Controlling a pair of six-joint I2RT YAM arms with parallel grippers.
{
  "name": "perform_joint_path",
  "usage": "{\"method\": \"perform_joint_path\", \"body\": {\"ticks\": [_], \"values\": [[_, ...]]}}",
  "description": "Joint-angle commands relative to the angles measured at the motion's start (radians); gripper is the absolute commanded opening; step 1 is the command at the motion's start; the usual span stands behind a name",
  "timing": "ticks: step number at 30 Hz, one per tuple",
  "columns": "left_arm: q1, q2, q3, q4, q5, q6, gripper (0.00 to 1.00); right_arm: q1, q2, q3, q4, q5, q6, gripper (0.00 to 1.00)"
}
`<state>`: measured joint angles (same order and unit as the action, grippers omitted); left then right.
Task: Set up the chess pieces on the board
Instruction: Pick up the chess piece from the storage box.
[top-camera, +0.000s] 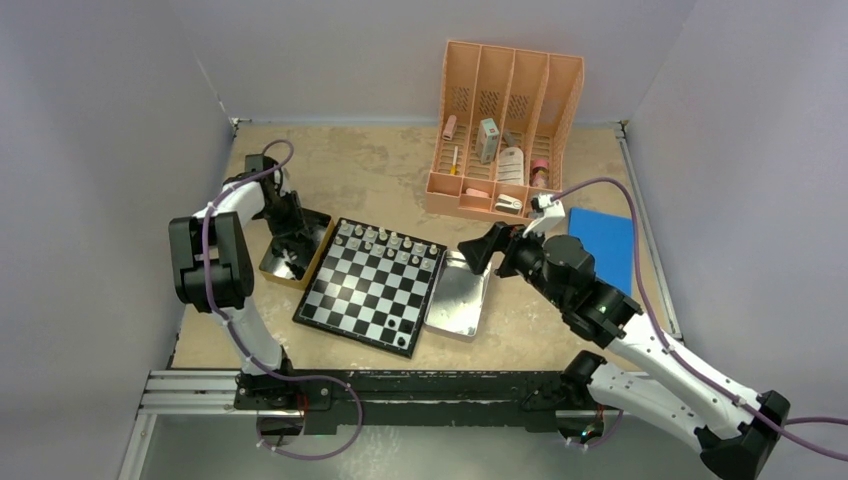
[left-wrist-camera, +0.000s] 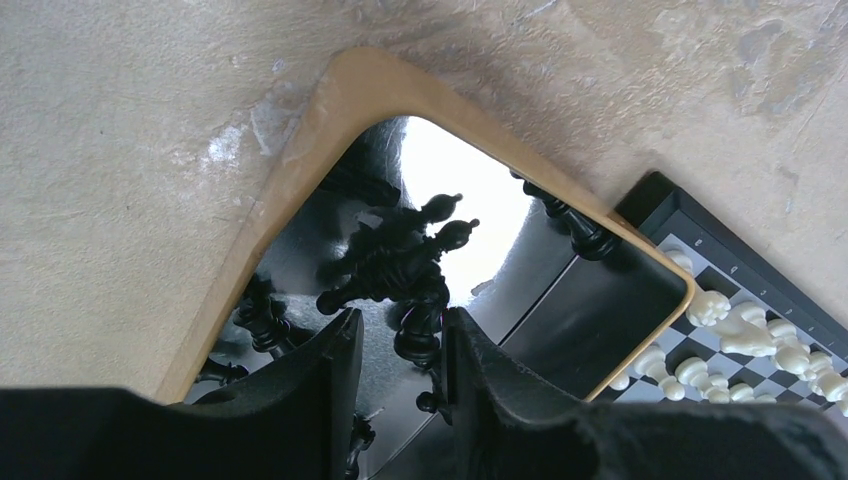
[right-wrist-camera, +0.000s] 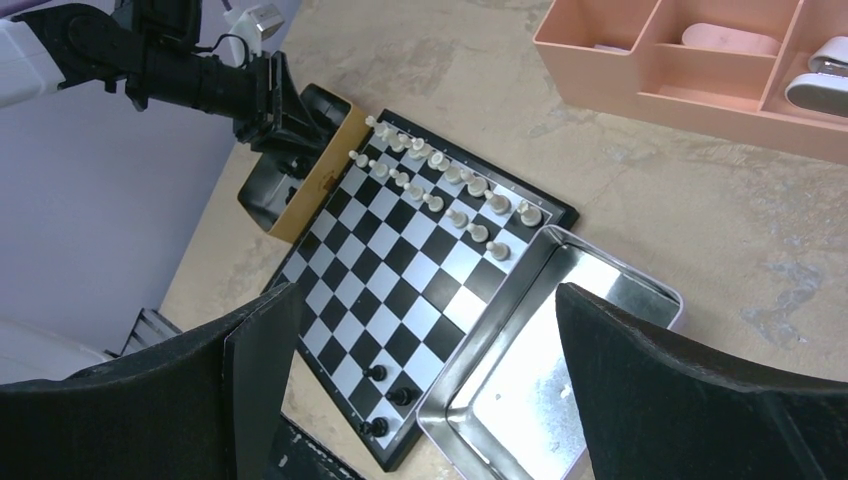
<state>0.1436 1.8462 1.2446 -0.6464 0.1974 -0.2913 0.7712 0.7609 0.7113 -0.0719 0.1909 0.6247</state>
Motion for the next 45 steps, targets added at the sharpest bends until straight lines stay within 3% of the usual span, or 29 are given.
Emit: {"method": "perform_joint_path", "body": {"ticks": [1, 12, 17, 25, 45], "values": [[0.005, 0.007, 0.041, 0.008, 0.014, 0.026, 0.35, -0.001, -0.022, 0.023, 0.004, 0.006, -0.014, 0.99], [0.005, -0.077, 0.050, 0.005, -0.059, 0.039, 0.35, -0.001, -0.010, 0.025, 0.027, 0.009, -0.038, 0.99], [0.004, -0.085, 0.075, 0.012, -0.001, 0.081, 0.37, -0.001, -0.013, 0.021, 0.031, 0.010, -0.034, 0.99], [0.004, -0.017, 0.122, -0.019, -0.058, 0.116, 0.38, -0.001, -0.035, 0.029, -0.006, 0.007, -0.045, 0.99], [-0.013, 0.060, 0.131, -0.050, 0.033, 0.140, 0.39, -0.001, -0.035, 0.030, 0.002, 0.018, -0.042, 0.99]]}}
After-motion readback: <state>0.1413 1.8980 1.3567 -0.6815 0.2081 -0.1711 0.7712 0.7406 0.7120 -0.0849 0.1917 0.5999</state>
